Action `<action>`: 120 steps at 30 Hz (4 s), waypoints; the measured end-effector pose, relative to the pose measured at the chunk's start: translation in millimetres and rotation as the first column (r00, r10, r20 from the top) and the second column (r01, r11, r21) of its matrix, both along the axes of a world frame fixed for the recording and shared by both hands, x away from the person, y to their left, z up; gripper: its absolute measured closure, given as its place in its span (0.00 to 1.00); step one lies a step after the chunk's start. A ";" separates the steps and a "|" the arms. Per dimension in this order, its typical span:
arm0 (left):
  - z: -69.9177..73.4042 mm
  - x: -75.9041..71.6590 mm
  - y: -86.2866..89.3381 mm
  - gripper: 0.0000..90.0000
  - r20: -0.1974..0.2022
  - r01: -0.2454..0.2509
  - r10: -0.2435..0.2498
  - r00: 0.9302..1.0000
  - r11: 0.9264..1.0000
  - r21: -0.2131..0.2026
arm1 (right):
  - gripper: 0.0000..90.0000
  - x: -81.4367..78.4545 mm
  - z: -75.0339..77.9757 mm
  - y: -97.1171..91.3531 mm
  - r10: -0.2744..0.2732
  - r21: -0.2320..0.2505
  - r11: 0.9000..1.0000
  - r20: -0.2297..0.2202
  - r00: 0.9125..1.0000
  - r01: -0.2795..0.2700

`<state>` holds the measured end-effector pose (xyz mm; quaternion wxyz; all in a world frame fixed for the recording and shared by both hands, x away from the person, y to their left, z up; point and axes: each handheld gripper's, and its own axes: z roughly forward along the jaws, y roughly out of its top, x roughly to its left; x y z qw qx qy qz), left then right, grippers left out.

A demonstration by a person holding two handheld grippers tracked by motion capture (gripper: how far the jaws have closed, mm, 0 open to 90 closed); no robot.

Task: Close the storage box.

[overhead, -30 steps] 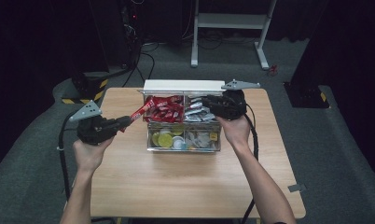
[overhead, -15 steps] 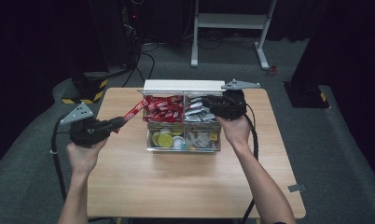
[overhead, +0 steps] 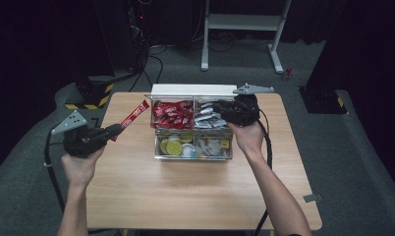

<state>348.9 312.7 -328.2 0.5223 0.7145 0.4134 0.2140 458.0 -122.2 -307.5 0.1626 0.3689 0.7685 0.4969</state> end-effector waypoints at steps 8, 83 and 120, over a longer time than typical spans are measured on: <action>-5.2 -1.2 7.4 0.96 -0.010 -0.033 0.033 0.999 0.999 -0.002 | 0.75 0.1 -0.1 -0.2 0.002 0.001 1.000 0.001 1.000 -0.002; -140.5 55.3 -32.5 0.96 -0.197 -0.153 0.176 0.965 0.980 0.127 | 0.74 -5.6 3.8 -1.8 0.003 0.010 1.000 0.020 1.000 -0.003; -171.5 62.5 -44.9 0.93 -0.275 -0.133 0.167 0.947 0.982 0.137 | 0.74 -6.1 4.9 -2.3 0.004 0.021 1.000 0.011 1.000 -0.004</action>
